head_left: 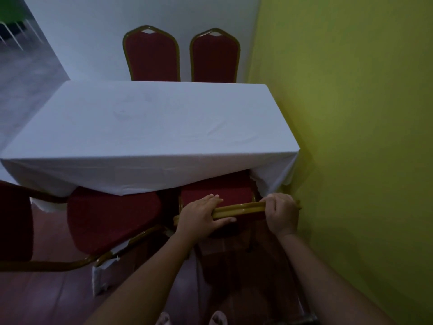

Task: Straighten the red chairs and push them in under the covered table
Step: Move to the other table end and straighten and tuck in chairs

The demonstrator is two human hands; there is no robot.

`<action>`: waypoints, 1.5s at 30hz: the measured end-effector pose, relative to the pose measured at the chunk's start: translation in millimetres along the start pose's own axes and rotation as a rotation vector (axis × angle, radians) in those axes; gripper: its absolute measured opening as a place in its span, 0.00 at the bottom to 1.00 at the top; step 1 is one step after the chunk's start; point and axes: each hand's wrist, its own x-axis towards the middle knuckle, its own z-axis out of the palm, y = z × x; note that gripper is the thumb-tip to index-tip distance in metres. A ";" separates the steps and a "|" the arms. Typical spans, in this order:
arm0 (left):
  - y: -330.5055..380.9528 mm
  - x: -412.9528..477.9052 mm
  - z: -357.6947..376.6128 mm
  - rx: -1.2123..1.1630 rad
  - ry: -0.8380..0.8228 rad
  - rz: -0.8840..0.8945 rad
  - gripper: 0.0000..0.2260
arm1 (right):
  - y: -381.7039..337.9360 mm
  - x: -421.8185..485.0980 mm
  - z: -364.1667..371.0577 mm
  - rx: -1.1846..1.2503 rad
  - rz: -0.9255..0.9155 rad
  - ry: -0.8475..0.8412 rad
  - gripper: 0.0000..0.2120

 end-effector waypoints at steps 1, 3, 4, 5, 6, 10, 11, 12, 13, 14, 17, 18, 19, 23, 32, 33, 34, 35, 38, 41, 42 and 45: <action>-2.5 -0.6 -0.4 -0.014 -0.040 0.005 0.36 | -0.7 -1.0 0.3 0.016 0.024 -0.002 0.23; -7.2 -2.4 -2.1 -0.059 -0.099 0.014 0.41 | -2.7 -3.2 -0.1 0.045 0.072 0.007 0.23; -10.3 -4.5 -3.6 -0.073 -0.113 0.013 0.42 | -5.1 -4.7 0.1 0.058 0.092 0.018 0.23; -14.2 -7.8 -5.6 -0.086 -0.125 0.002 0.43 | -8.8 -6.3 1.0 0.069 0.116 0.034 0.23; -19.6 -12.3 -6.6 -0.097 -0.139 -0.023 0.41 | -13.1 -8.7 2.3 0.075 0.149 0.052 0.23; -54.5 -40.3 -14.1 -0.097 -0.183 -0.132 0.36 | -48.9 -26.6 11.6 0.053 0.212 0.068 0.26; -65.7 -48.4 -17.7 -0.083 -0.198 -0.149 0.38 | -63.5 -32.2 15.8 0.028 0.179 0.052 0.26; -77.4 -56.4 -22.1 -0.072 -0.207 -0.170 0.39 | -80.0 -37.4 20.8 -0.007 0.136 0.030 0.26; -89.9 -64.3 -27.4 -0.064 -0.206 -0.194 0.39 | -97.1 -42.0 27.2 -0.039 0.089 0.002 0.25; -102.8 -71.8 -33.0 -0.056 -0.198 -0.222 0.38 | -114.1 -46.4 35.7 -0.060 0.044 -0.037 0.25; -144.5 -94.3 -54.9 -0.027 -0.168 -0.276 0.34 | -164.6 -61.2 69.4 -0.048 -0.034 -0.219 0.29; -159.8 -101.9 -64.7 -0.017 -0.163 -0.287 0.34 | -180.6 -67.3 82.3 -0.039 -0.037 -0.275 0.30; -175.8 -109.9 -75.6 -0.002 -0.160 -0.297 0.35 | -196.0 -74.0 95.2 -0.026 -0.030 -0.322 0.31; -259.3 -153.1 -123.1 0.081 -0.142 -0.399 0.25 | -257.6 -97.7 139.7 0.020 0.020 -0.477 0.29; -409.5 -244.3 -232.1 0.346 -0.075 -0.529 0.20 | -387.7 -142.1 232.5 0.059 -0.031 -0.683 0.22; -419.7 -250.7 -241.3 0.357 -0.076 -0.537 0.20 | -401.4 -146.7 240.3 0.058 -0.053 -0.711 0.22; -429.9 -256.4 -249.5 0.364 -0.075 -0.545 0.20 | -415.0 -150.5 247.2 0.066 -0.071 -0.734 0.22; -439.9 -260.6 -257.4 0.367 -0.068 -0.556 0.20 | -428.9 -152.9 254.5 0.080 -0.088 -0.751 0.22; -470.2 -264.9 -280.7 0.373 -0.049 -0.586 0.21 | -469.6 -150.7 278.2 0.109 -0.166 -0.794 0.22; -501.0 -263.9 -300.6 0.426 -0.051 -0.562 0.24 | -505.8 -146.3 301.6 0.137 -0.257 -0.864 0.22; -510.8 -261.0 -307.4 0.441 -0.050 -0.545 0.27 | -517.7 -145.5 310.4 0.154 -0.276 -0.883 0.21; -538.3 -245.5 -326.7 0.436 -0.037 -0.523 0.32 | -552.7 -144.3 339.5 0.196 -0.320 -0.913 0.22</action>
